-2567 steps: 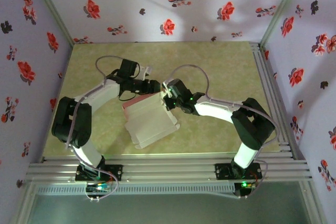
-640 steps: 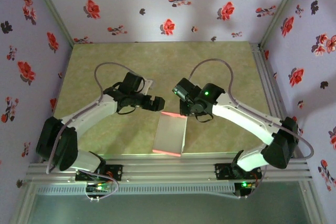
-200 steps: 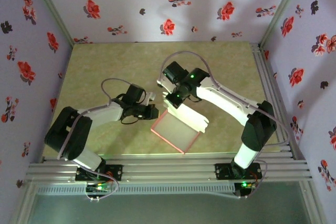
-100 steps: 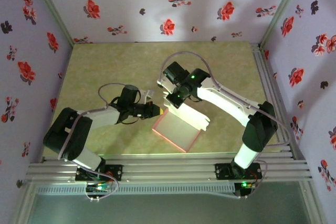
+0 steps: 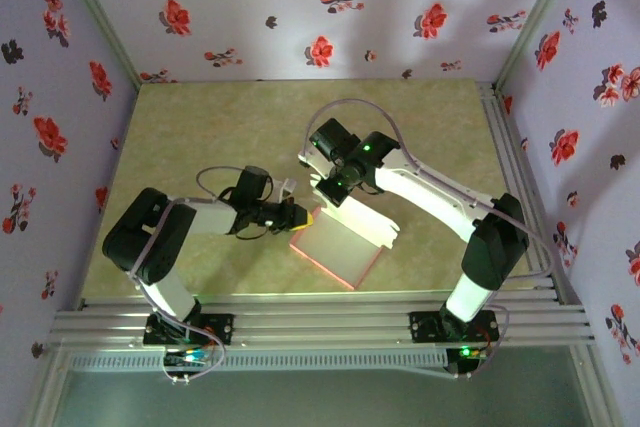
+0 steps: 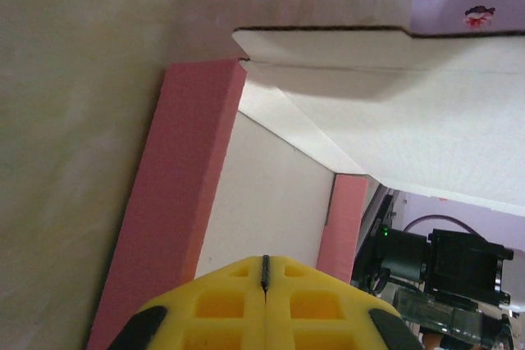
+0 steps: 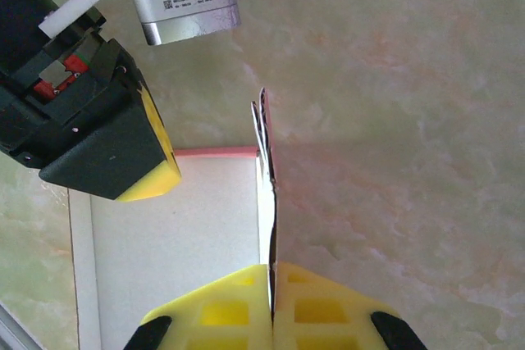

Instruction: Fold the paper box

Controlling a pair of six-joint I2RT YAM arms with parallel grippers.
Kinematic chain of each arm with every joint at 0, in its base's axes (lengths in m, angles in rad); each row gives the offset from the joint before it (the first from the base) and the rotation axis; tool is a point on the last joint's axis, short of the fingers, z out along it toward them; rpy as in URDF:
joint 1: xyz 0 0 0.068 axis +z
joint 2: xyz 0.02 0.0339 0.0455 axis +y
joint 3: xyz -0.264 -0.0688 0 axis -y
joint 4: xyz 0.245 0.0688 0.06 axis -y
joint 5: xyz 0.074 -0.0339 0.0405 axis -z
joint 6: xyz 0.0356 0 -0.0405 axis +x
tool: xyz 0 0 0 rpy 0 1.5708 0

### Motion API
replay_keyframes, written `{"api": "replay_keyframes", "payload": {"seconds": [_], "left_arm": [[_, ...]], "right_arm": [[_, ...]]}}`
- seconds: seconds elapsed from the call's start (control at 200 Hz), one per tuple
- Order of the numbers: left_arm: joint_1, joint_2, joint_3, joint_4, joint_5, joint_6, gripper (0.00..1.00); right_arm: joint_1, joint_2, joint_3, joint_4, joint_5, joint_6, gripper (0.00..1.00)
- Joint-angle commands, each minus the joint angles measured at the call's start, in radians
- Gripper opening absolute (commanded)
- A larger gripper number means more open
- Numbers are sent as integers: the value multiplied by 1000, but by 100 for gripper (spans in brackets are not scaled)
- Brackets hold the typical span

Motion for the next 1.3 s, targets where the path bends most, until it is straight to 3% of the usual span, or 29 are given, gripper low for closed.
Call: {"api": "replay_keyframes", "payload": {"seconds": [0.0,1.295], "left_arm": [[7,19,35,-54,-23,-2,0],[-102,67,136,-421,-292,126,0]], "right_arm": [[9,-22,-13,7,26,-19,0],[25,-13,-29,22,45,-13,0]]}}
